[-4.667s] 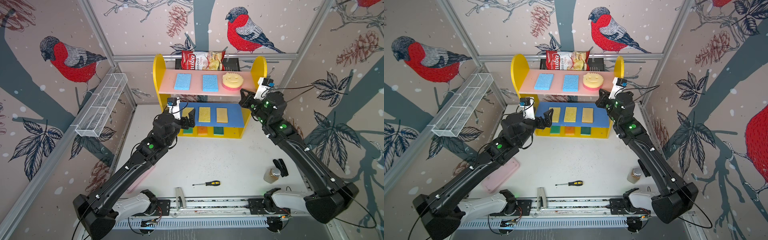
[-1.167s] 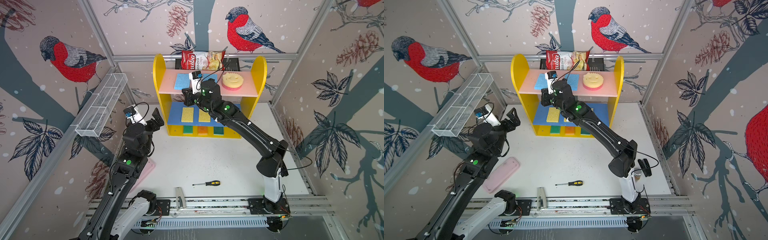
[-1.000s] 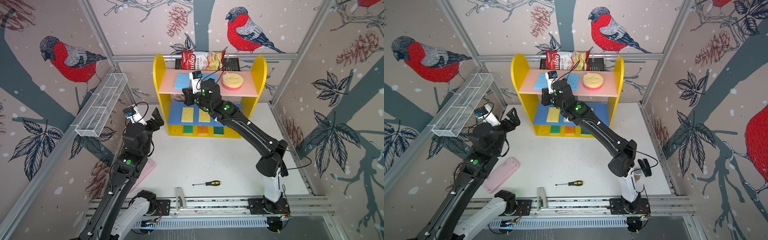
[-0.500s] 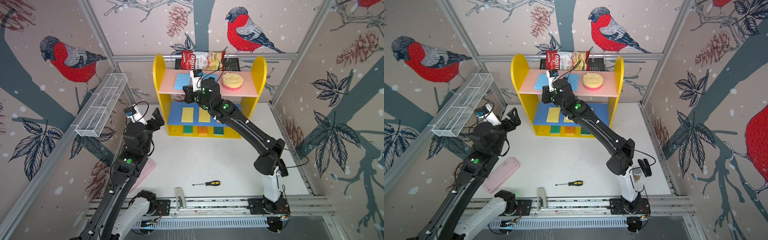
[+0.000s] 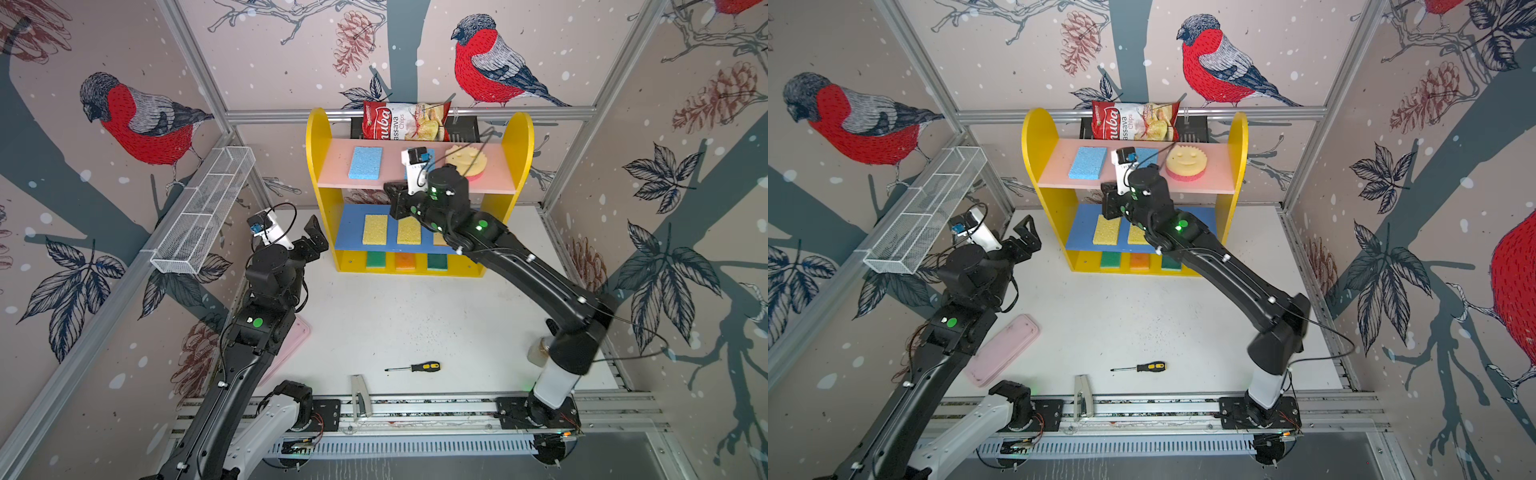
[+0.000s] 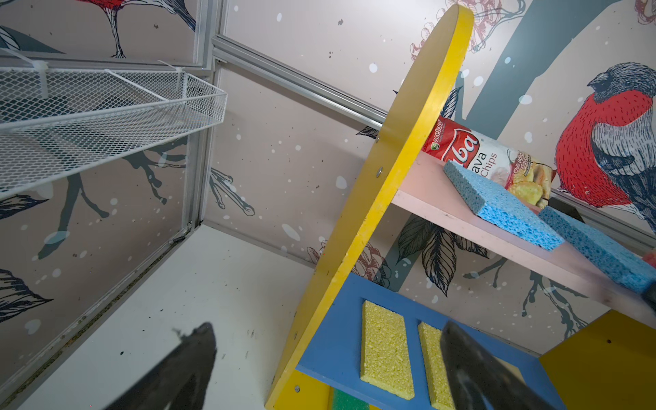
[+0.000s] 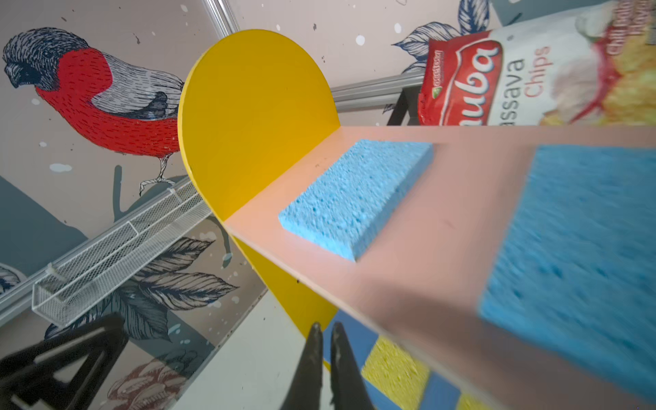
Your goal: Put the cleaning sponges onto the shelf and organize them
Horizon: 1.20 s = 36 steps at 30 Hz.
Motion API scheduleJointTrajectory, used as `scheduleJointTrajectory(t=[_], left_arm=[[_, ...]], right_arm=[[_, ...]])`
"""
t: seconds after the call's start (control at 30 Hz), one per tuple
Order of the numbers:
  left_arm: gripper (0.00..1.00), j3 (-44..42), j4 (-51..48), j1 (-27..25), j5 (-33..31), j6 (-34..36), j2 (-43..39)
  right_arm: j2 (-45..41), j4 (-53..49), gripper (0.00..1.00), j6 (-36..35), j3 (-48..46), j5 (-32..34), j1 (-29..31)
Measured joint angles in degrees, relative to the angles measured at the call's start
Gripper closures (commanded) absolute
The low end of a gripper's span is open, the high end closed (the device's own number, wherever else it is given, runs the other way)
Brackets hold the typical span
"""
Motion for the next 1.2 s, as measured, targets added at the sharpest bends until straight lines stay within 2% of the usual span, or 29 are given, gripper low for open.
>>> scheduleJointTrajectory(t=[0.13, 0.2, 0.23, 0.4, 0.53, 0.73, 0.9, 1.07, 1.2], left_arm=[[0.03, -0.26, 0.0, 0.07, -0.09, -0.2, -0.74], [0.03, -0.44, -0.07, 0.11, 0.07, -0.83, -0.9], [0.03, -0.44, -0.11, 0.13, 0.39, -1.07, -0.87], [0.03, -0.22, -2.4, 0.26, 2.86, -1.31, -0.79], [0.03, -0.22, -3.87, 0.33, 4.2, -1.64, -1.18], [0.03, -0.15, -6.05, 0.33, 6.1, -1.64, -0.98], [0.03, -0.04, -7.37, 0.33, 7.13, -1.57, -0.33], [0.03, 0.0, -7.34, 0.33, 7.08, -1.44, -0.24], [0.03, 0.0, -7.32, 0.37, 6.95, -1.05, 0.09]], right_arm=[[-13.49, 4.83, 0.74, -1.01, -15.87, 6.97, -1.95], [-19.26, 5.77, 0.64, -0.74, -21.27, 10.93, -5.68], [-21.75, 5.64, 0.63, -0.24, -23.3, 12.44, -8.0], [-30.71, 2.36, 0.59, 2.89, -26.93, 17.16, -19.02], [-33.05, 1.07, 0.56, 3.87, -26.75, 17.4, -21.33], [-28.09, -2.58, 0.56, 4.85, -20.7, 14.23, -21.44], [-17.27, -5.9, 0.58, 3.04, -7.15, 11.82, -18.53], [-5.42, -10.49, 0.59, -1.4, 8.37, 13.81, -14.45], [1.57, -13.38, 0.59, -4.35, 16.55, 17.57, -13.55]])
